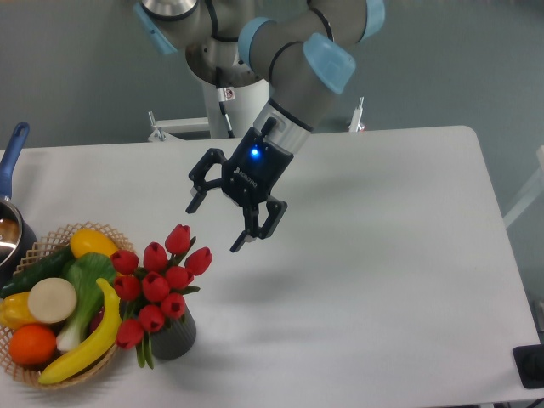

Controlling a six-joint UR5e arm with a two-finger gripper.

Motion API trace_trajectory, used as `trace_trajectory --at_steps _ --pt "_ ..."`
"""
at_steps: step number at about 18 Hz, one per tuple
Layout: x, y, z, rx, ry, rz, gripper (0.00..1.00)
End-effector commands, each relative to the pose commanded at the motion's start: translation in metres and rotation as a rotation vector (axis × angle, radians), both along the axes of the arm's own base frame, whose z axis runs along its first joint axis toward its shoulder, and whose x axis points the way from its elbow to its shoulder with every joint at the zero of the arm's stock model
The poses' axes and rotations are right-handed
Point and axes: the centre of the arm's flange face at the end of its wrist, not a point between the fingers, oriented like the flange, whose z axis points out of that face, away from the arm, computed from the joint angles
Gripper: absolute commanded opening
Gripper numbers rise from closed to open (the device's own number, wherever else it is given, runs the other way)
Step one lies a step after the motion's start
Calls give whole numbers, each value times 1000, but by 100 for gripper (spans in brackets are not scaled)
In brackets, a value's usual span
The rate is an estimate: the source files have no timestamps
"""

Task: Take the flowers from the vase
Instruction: 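Move the open gripper toward the red tulips in the grey vase, then lower the open gripper around the tulip stems above the vase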

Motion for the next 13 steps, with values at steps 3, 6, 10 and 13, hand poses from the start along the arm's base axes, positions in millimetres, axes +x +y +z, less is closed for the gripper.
trace_trajectory --at_steps 3,6,10,13 --pt "-5 6 -4 0 0 -5 100" --pt "-3 26 -9 -6 -1 -35 100" --pt "-4 35 -11 -7 -2 -47 100" --pt "-7 39 -11 -5 0 -48 100"
